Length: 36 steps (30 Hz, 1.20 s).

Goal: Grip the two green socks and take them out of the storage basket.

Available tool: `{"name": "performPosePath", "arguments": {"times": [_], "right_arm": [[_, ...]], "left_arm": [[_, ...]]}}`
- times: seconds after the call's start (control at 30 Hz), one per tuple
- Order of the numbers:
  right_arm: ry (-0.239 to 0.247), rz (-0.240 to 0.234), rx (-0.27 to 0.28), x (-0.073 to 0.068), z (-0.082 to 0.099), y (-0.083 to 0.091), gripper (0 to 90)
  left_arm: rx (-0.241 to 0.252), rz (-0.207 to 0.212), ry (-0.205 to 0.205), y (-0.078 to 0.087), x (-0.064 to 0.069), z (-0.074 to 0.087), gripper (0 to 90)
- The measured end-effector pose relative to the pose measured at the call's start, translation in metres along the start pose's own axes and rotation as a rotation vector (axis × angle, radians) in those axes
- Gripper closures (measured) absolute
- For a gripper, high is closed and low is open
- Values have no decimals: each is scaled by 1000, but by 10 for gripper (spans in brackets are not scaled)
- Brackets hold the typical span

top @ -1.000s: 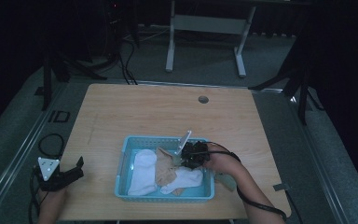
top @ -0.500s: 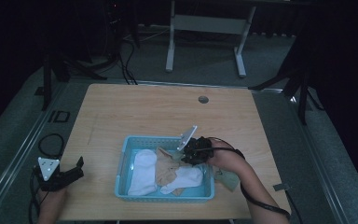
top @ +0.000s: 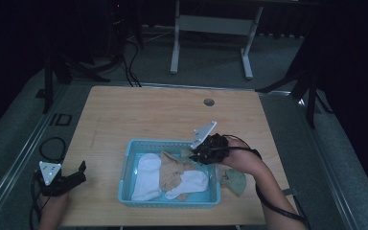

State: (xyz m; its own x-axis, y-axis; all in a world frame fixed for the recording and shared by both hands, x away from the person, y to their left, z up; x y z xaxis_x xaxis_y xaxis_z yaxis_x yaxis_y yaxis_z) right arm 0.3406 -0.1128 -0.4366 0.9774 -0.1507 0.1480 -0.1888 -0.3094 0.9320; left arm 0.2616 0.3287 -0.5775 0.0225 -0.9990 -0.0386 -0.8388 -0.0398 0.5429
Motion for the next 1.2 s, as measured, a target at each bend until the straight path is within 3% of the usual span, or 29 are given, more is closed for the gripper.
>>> {"name": "performPosePath", "arguments": {"times": [0.1, 0.13, 0.27, 0.7, 0.9, 1.03, 1.2], "right_arm": [[0, 8, 9, 0, 0, 4, 789], [-4, 17, 41, -1, 2, 16, 788], [-11, 26, 77, 0, 6, 28, 788], [-83, 95, 111, 13, 31, 49, 788], [-151, 134, 118, 25, 56, 58, 787], [-178, 143, 118, 29, 68, 58, 785], [-246, 165, 129, 38, 91, 55, 784]], "left_arm": [[0, 0, -1, 0, 0, 0, 4], [-1, 0, -1, 0, 0, 0, 4], [-2, 0, -1, 0, 0, 0, 4], [-6, 1, -3, 0, 0, 0, 3], [-4, 0, -3, 0, 0, 0, 4], [-3, -1, -4, 0, 0, 0, 4], [-3, -2, -4, 0, 0, 0, 4]]}}
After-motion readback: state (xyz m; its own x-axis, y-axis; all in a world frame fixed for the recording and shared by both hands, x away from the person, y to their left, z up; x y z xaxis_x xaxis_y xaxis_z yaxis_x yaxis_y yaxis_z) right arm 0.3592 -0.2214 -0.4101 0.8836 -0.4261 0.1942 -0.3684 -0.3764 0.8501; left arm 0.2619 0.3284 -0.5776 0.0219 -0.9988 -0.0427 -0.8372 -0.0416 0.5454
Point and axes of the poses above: each handheld gripper's, and its own axes: y roughly backward along the jaws, z roughly out of its underside, x roughly to its right, the point moved 3 cm from there along -y, roughly forward along the jaws, and after that the axes turned 11 degrees about -x, right-handed, at the moved point
